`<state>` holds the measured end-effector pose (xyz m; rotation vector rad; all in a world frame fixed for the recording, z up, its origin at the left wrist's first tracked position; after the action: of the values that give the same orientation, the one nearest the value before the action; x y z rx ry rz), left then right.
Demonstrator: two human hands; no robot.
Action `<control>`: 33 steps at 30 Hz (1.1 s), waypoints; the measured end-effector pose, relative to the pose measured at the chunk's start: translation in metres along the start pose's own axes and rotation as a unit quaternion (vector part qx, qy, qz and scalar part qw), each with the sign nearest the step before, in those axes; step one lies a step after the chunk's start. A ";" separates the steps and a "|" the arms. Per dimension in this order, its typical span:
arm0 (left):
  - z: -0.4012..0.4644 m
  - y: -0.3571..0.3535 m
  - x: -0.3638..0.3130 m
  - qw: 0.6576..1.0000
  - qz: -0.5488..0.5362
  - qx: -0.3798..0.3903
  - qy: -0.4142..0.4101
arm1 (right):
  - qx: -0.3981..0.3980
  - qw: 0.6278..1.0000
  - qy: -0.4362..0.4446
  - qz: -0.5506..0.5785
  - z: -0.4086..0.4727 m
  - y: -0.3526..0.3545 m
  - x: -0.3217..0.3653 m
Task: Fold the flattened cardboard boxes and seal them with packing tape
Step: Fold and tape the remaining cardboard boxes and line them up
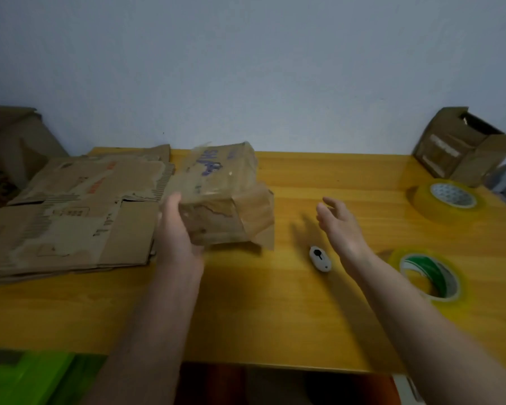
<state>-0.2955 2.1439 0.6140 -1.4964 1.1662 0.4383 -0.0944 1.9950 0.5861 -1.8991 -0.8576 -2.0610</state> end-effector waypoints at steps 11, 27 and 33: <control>-0.017 0.011 0.034 0.929 0.349 -0.043 -0.111 | 0.072 0.993 -0.066 0.064 -0.032 -0.023 0.009; -0.008 -0.069 -0.034 0.556 0.798 0.189 -0.135 | 0.167 0.984 0.064 0.002 -0.059 -0.031 0.067; 0.002 -0.057 -0.034 0.632 0.733 0.181 -0.174 | 0.056 0.843 0.166 -0.509 -0.038 -0.026 0.089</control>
<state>-0.2624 2.1527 0.6705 0.2408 1.7925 1.3796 -0.1531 2.0161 0.6645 -0.9735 -2.1246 -2.6183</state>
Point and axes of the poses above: each hand's wrist, its own z-axis towards the middle knuckle, its own y-axis out of the back of the hand, x = y × z, the point moved 3 cm from there along z, towards the middle knuckle, and after that the axes turned 1 degree about z, right-handed, at the moved point
